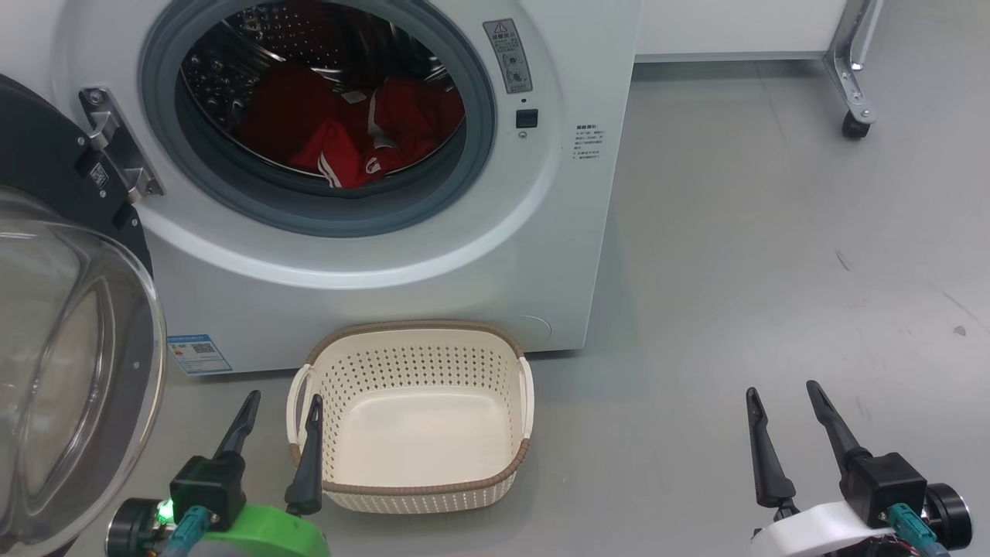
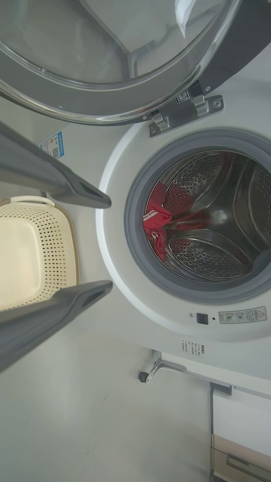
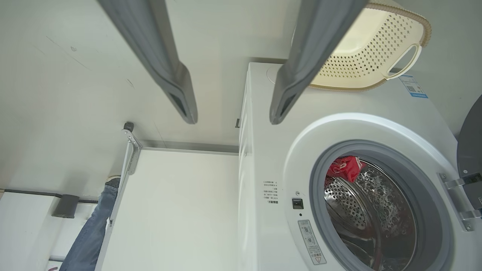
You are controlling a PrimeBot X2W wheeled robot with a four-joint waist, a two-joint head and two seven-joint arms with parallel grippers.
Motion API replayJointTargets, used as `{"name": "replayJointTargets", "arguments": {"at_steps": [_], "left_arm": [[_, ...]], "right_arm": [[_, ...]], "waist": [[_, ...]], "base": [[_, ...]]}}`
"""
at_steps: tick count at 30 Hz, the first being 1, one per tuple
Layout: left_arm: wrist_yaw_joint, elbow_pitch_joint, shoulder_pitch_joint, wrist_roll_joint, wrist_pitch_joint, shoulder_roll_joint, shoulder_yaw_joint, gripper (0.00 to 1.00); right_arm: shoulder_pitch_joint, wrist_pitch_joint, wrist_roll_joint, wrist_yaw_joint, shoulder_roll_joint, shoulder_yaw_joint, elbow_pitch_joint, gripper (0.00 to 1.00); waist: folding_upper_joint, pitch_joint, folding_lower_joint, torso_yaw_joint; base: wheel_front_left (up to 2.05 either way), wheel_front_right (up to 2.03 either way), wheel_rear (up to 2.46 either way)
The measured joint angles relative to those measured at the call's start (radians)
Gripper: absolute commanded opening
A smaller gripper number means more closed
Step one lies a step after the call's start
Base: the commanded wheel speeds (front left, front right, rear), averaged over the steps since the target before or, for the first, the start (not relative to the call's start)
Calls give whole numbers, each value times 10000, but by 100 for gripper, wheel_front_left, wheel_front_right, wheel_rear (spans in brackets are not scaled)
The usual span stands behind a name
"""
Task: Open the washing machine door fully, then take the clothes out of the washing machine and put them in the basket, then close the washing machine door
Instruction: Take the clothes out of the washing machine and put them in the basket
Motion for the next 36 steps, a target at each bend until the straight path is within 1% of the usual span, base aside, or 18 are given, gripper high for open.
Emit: {"name": "replayJointTargets", "arguments": {"at_steps": [11, 36], "left_arm": [[0, -42, 0, 0, 0, 8, 10, 100], [54, -71, -5, 0, 2, 10, -19, 100]], "right_arm": [[0, 0, 0, 0, 12, 0, -4, 100], [-2, 0, 46, 6, 31, -4, -58, 100]], "waist": [[0, 45, 0, -26], [0, 201, 0, -1]], "base": [[34, -34, 0], [1, -1, 0]]}}
